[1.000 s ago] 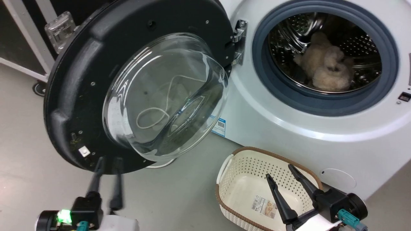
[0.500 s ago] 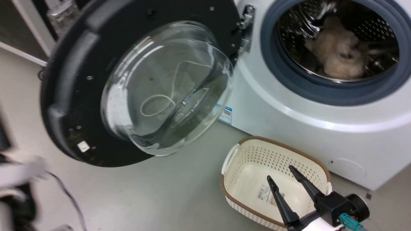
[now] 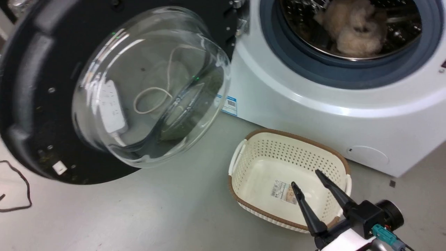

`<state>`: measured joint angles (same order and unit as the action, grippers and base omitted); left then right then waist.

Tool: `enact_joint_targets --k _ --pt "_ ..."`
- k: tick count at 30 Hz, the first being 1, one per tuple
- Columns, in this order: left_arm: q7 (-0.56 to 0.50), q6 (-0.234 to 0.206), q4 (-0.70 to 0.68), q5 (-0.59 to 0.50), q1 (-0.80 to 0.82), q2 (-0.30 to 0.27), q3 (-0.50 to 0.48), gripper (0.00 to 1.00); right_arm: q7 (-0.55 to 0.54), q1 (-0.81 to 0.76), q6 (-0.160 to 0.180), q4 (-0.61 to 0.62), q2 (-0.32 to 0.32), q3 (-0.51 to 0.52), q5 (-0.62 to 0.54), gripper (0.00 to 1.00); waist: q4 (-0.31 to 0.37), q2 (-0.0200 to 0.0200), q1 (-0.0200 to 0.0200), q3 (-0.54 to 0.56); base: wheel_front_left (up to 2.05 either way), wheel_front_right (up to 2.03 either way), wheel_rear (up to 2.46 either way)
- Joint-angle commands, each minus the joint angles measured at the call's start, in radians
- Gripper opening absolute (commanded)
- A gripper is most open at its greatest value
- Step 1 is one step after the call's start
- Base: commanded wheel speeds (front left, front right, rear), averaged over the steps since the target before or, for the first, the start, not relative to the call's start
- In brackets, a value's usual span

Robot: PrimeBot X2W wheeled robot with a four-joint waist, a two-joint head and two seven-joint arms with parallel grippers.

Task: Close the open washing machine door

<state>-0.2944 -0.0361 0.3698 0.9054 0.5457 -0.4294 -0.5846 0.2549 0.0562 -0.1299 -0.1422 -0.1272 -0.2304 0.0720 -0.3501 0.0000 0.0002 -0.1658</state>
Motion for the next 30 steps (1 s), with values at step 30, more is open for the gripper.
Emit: enact_joint_targets --k 30 --pt "-0.696 0.056 -0.389 0.445 -0.392 0.316 0.129 0.00 0.007 -0.024 -0.001 -0.032 0.046 0.124 0.003 1.00 0.036 0.0000 -0.0002 0.163 0.00 0.00 0.00"
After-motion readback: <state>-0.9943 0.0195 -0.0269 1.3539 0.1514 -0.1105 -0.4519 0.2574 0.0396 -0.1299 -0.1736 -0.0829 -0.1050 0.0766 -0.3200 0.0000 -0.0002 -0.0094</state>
